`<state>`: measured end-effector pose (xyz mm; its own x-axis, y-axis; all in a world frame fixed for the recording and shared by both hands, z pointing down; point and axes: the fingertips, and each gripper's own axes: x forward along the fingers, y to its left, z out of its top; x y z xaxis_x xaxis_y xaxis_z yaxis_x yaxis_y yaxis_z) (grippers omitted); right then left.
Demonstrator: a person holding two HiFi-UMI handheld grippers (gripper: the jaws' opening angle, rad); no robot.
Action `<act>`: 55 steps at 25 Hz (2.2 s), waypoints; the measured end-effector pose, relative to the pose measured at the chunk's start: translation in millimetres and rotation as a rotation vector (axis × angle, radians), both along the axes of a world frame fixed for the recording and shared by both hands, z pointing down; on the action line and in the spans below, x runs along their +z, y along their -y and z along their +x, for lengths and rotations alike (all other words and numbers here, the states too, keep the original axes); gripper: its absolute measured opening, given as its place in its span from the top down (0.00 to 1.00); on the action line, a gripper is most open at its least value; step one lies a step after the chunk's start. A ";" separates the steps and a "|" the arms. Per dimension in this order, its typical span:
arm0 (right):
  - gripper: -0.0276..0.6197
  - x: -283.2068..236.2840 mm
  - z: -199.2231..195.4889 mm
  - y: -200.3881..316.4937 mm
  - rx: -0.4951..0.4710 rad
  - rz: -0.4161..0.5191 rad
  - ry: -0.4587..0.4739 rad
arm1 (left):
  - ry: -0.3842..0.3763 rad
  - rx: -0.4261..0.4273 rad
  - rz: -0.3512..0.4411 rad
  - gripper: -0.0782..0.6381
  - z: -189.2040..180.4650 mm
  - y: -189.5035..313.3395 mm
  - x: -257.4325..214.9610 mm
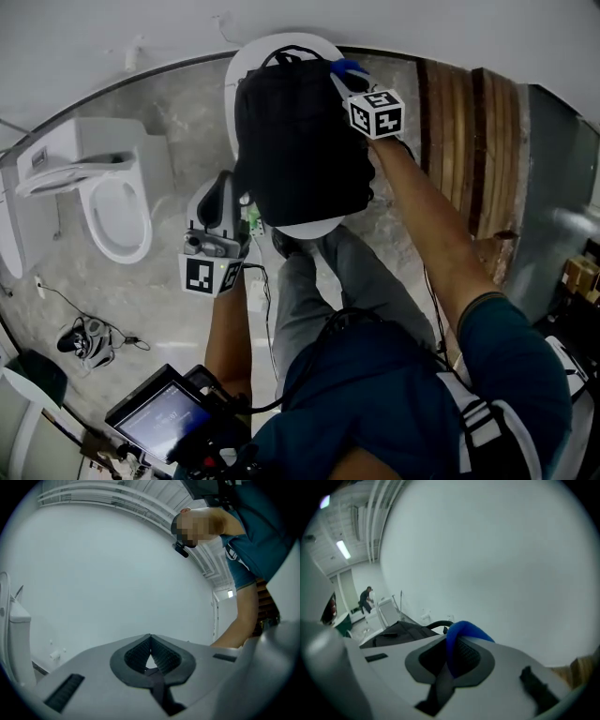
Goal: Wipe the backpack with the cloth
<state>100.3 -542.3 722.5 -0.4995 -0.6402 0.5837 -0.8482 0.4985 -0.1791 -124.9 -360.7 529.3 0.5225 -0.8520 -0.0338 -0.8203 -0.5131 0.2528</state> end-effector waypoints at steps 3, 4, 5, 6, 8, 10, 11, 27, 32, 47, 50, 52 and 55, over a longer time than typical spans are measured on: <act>0.91 6.0 -38.2 12.4 -0.178 0.013 -0.162 | 0.000 -0.022 -0.011 0.89 -8.0 -0.7 4.5; 0.91 11.0 -54.2 12.7 -0.248 0.003 -0.203 | -0.001 -0.030 -0.013 0.89 -11.0 -1.0 5.1; 0.91 15.4 -72.3 11.1 -0.320 -0.009 -0.229 | -0.002 -0.038 -0.017 0.89 -14.3 -1.2 5.5; 0.91 18.2 -92.2 8.3 -0.394 -0.016 -0.246 | -0.002 -0.047 -0.020 0.89 -17.9 -0.8 5.7; 0.91 16.9 -136.1 0.8 -0.533 -0.005 -0.267 | -0.002 -0.063 -0.027 0.89 -26.1 1.2 6.3; 0.91 10.8 -178.8 -8.5 -0.646 0.039 -0.296 | -0.003 -0.076 -0.032 0.89 -34.7 2.6 7.6; 0.91 8.1 -195.1 -12.2 -0.685 0.067 -0.324 | -0.003 -0.082 -0.034 0.89 -38.8 2.6 8.4; 0.91 15.0 -258.8 -245.2 -1.424 -0.024 -0.556 | 0.021 -0.166 -0.098 0.89 -86.9 -25.2 47.2; 0.91 23.8 -248.0 -313.5 -1.495 -0.032 -0.598 | 0.015 -0.178 -0.120 0.89 -94.4 -37.0 54.2; 0.91 12.2 -81.5 -316.4 -0.671 -0.250 -0.388 | 0.008 -0.097 -0.134 0.89 -72.3 -35.2 56.2; 0.91 12.7 -20.7 -296.6 -0.408 -0.274 -0.389 | 0.003 -0.077 -0.126 0.89 -65.4 -30.6 51.9; 0.91 11.6 12.9 -274.7 -0.242 -0.260 -0.374 | 0.002 -0.065 -0.123 0.89 -60.6 -27.5 49.7; 0.91 6.2 35.9 -231.6 -0.110 -0.166 -0.375 | 0.001 -0.048 -0.123 0.89 -53.4 -23.6 48.2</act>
